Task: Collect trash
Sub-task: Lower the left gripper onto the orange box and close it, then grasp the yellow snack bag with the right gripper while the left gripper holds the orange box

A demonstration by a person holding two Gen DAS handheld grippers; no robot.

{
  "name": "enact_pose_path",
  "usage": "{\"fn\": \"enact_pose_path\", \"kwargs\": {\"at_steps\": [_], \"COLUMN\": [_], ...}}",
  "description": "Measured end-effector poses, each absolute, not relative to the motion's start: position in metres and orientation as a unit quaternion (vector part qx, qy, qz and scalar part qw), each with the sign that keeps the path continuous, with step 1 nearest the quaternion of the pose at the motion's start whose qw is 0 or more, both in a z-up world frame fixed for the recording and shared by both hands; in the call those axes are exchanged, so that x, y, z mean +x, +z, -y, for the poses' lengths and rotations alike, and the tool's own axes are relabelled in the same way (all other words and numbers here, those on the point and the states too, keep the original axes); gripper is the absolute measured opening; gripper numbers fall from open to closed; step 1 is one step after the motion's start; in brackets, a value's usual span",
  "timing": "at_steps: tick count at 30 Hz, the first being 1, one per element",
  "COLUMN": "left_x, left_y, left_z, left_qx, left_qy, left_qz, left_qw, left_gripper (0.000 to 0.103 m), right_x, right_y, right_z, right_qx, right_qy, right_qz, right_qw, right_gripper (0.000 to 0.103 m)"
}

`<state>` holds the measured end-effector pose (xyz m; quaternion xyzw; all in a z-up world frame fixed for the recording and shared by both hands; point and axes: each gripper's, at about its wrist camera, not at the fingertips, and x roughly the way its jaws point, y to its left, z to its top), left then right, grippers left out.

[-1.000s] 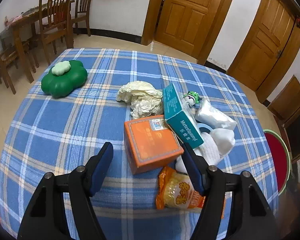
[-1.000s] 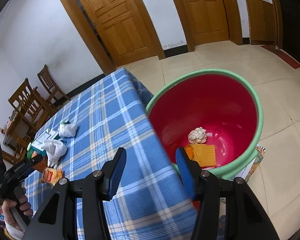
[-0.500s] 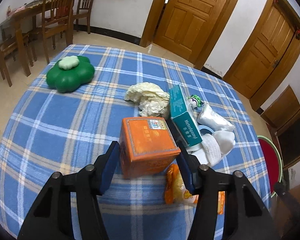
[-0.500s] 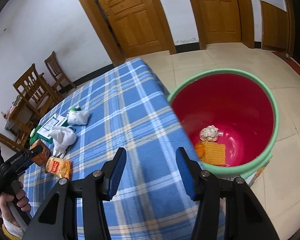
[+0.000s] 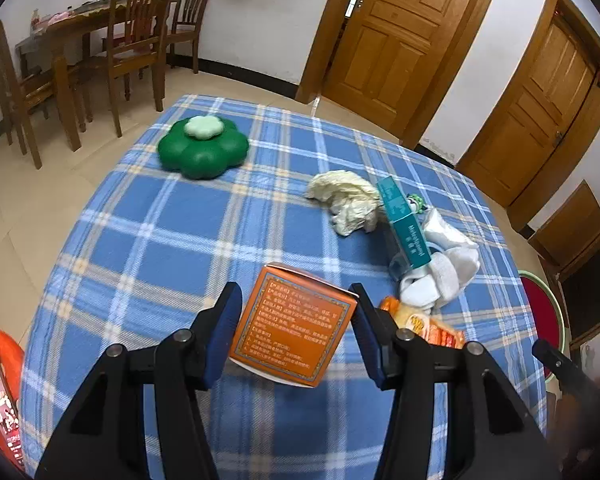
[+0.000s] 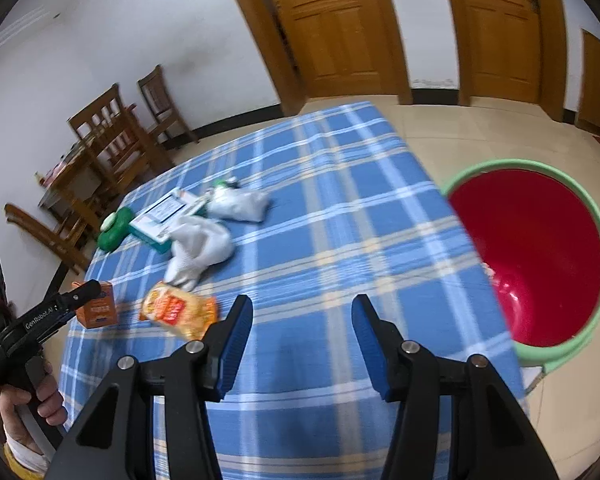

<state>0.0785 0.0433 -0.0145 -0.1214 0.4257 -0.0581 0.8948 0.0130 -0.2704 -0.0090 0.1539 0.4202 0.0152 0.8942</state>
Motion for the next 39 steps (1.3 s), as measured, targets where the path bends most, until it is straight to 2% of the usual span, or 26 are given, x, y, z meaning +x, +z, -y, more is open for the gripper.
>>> {"fn": "enact_pose_path", "kwargs": {"at_steps": [3, 21, 36, 39], "left_x": [0.073, 0.055, 0.046, 0.045], "left_y": [-0.016, -0.024, -0.025, -0.025], "left_z": [-0.052, -0.084, -0.089, -0.090], "left_qx": [-0.126, -0.144, -0.150, -0.154], "left_qy": [-0.052, -0.039, -0.045, -0.047], "left_qz": [-0.426, -0.427, -0.424, -0.423], "left_qw": [0.894, 0.892, 0.892, 0.892], "left_gripper": [0.055, 0.055, 0.055, 0.055], "right_x": [0.018, 0.052, 0.067, 0.064], "right_y": [-0.008, -0.025, -0.048, -0.048], "right_z": [0.255, 0.182, 0.145, 0.141], "right_qx": [0.142, 0.070, -0.009, -0.026], "right_qy": [0.032, 0.100, 0.122, 0.119], "right_qz": [-0.425, -0.460, -0.469, -0.462], "right_qw": [0.893, 0.879, 0.875, 0.879], "right_gripper": [0.055, 0.072, 0.074, 0.065]}}
